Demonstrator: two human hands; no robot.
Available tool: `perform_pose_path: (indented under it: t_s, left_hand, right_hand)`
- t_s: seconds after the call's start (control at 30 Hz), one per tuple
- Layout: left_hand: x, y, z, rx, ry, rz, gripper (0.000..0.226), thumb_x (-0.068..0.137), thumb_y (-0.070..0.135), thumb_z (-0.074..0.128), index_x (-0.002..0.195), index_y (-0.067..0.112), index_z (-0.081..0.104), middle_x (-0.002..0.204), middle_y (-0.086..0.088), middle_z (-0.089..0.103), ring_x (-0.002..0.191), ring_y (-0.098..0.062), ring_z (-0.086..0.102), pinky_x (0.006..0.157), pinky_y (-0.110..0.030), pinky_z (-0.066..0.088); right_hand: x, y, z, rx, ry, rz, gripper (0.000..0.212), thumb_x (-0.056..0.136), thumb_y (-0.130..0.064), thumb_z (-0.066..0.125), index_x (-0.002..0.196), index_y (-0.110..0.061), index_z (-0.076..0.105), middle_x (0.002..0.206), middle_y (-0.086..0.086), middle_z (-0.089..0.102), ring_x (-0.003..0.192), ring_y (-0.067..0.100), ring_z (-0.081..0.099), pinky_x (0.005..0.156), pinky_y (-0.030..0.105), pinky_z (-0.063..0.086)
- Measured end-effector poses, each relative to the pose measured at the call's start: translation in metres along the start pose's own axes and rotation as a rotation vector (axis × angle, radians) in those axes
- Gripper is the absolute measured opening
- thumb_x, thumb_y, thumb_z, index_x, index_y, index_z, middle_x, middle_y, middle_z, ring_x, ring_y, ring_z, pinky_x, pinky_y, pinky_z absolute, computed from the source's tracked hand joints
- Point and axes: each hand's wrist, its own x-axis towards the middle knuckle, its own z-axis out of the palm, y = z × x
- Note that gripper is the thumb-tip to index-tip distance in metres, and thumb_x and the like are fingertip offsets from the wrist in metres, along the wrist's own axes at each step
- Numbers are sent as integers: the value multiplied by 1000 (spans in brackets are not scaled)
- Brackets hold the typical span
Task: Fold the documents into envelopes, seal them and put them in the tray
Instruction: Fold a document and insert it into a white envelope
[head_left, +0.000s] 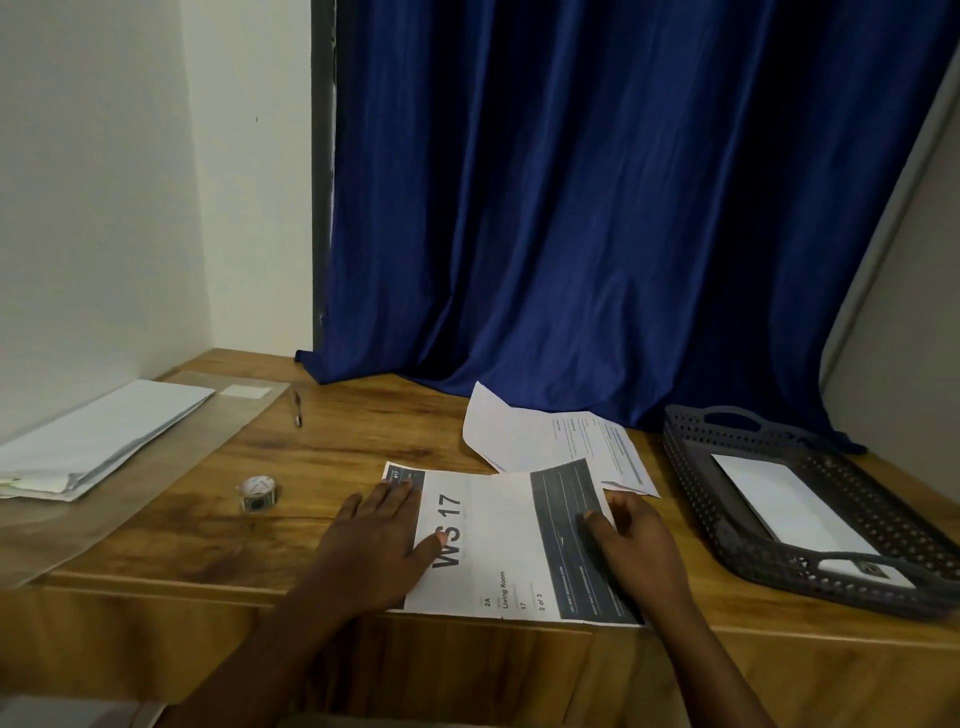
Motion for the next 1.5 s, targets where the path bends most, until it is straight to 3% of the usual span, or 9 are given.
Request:
perform_pose_path:
  t_s: [0.17, 0.43, 0.6, 1.0, 1.1, 1.17, 1.23, 1.3, 1.5]
  left_hand:
    - [0, 1, -1, -21, 2, -6, 122, 61, 83, -17, 162, 21, 10, 170, 2, 6, 157, -18, 2, 125, -42, 1]
    - [-3, -2, -1, -94, 15, 10, 103, 74, 88, 6, 161, 34, 11, 170, 5, 9, 157, -18, 3, 125, -44, 3]
    - [-5, 0, -6, 10, -68, 48, 77, 88, 84, 23, 156, 51, 8, 170, 3, -2, 156, -22, -7, 123, -49, -4]
    - [-7, 0, -8, -71, -42, 44, 84, 85, 88, 21, 157, 46, 16, 170, 3, 3, 157, -21, -3, 125, -49, -4]
    - [-6, 0, -9, -285, 64, 31, 68, 93, 78, 27, 152, 44, 34, 165, 7, 27, 153, -18, 19, 125, -50, 13]
    - [-9, -3, -12, -627, 181, -16, 49, 95, 73, 32, 134, 48, 49, 137, 18, 56, 128, -3, 51, 112, -46, 41]
    - [-14, -5, -17, -987, 239, -102, 36, 97, 66, 38, 124, 48, 54, 114, 20, 65, 104, 2, 63, 97, -38, 52]
    - [-16, -7, -24, -1160, 278, -147, 37, 100, 57, 38, 129, 41, 54, 109, 17, 66, 96, 10, 64, 85, -21, 51]
    - [-13, -11, -29, -1181, 306, -188, 33, 107, 46, 30, 130, 36, 51, 115, 23, 56, 91, 25, 54, 73, -2, 39]
  right_hand:
    - [-5, -5, -16, 473, -108, 100, 37, 91, -19, 73, 124, -21, 56, 108, 1, 76, 88, 19, 77, 75, 39, 63]
    - [-8, -5, -27, 651, -225, 121, 52, 88, 2, 71, 132, -16, 51, 100, 3, 79, 89, 29, 77, 66, 35, 64]
    - [-9, -5, -27, 688, -210, 122, 49, 89, 1, 70, 132, -16, 53, 97, 1, 80, 87, 28, 77, 63, 33, 63]
    - [-13, -40, -26, 890, -183, 101, 34, 94, -18, 65, 126, -30, 64, 111, 4, 76, 95, 29, 75, 63, 30, 59]
    - [-15, -67, -14, 890, -208, 57, 29, 100, -33, 52, 127, -33, 62, 107, -1, 75, 100, 21, 73, 81, 32, 61]
    - [-18, -80, -1, 917, -290, 59, 30, 103, -37, 48, 128, -33, 62, 111, 12, 74, 109, 30, 70, 98, 50, 56]
    - [-22, -93, 11, 812, -366, 9, 29, 104, -36, 43, 125, -32, 63, 109, 6, 75, 106, 19, 72, 95, 39, 58]
    - [-29, -103, 21, 650, -430, -63, 29, 102, -38, 42, 115, -33, 68, 102, -12, 76, 99, 5, 71, 84, 21, 58]
    - [-19, -94, 39, 236, -440, -243, 19, 101, -34, 57, 107, -41, 75, 114, -31, 68, 109, -10, 60, 103, 28, 51]
